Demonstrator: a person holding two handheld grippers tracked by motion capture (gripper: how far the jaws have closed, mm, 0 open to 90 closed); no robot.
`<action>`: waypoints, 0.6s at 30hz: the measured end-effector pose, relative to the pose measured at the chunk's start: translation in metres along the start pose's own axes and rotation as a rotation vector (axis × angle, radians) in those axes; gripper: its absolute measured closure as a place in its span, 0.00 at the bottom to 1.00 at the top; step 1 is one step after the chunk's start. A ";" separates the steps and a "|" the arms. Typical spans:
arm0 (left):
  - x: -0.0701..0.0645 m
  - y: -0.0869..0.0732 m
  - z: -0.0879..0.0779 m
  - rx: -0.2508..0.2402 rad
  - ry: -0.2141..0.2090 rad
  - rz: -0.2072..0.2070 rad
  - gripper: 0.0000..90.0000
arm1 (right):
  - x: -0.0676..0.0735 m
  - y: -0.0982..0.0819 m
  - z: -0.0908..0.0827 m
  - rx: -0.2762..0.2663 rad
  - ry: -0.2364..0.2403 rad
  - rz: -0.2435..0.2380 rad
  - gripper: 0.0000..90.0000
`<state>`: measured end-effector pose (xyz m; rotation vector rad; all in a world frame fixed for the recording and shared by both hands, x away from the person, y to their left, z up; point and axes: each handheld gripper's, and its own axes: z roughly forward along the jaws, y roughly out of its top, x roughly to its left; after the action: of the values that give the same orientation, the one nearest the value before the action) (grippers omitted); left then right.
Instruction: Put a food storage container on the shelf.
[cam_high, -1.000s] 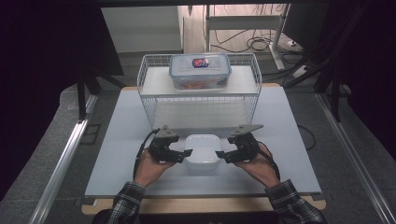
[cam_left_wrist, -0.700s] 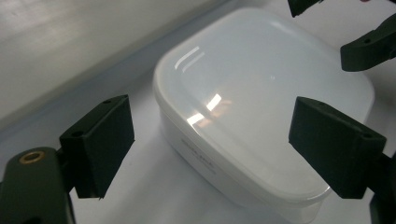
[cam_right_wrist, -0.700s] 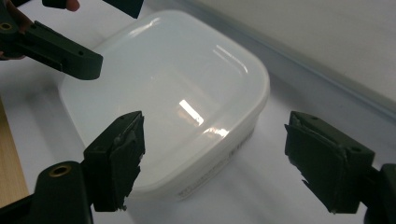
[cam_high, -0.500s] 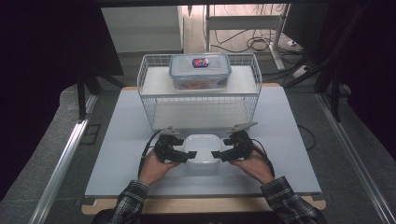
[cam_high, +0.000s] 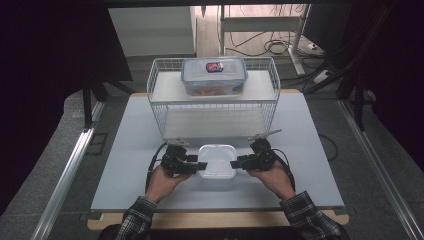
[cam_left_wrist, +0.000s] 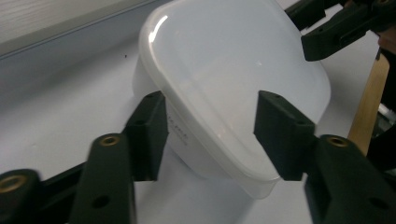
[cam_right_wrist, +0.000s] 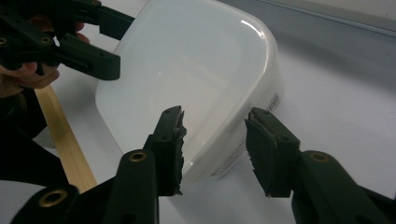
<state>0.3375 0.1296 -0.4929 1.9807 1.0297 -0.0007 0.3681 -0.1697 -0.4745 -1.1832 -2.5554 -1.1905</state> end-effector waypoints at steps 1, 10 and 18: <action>0.001 0.000 -0.001 -0.013 -0.002 -0.012 0.60 | 0.001 0.000 -0.001 -0.007 -0.004 0.007 0.67; 0.007 -0.003 -0.009 -0.084 -0.020 -0.076 0.77 | -0.002 -0.002 -0.006 -0.074 0.011 0.071 0.81; 0.011 -0.005 -0.013 -0.111 -0.034 -0.120 0.86 | -0.001 -0.003 -0.008 -0.118 0.018 0.064 0.89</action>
<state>0.3369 0.1474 -0.4929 1.8113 1.1012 -0.0420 0.3649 -0.1776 -0.4713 -1.2612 -2.4450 -1.3476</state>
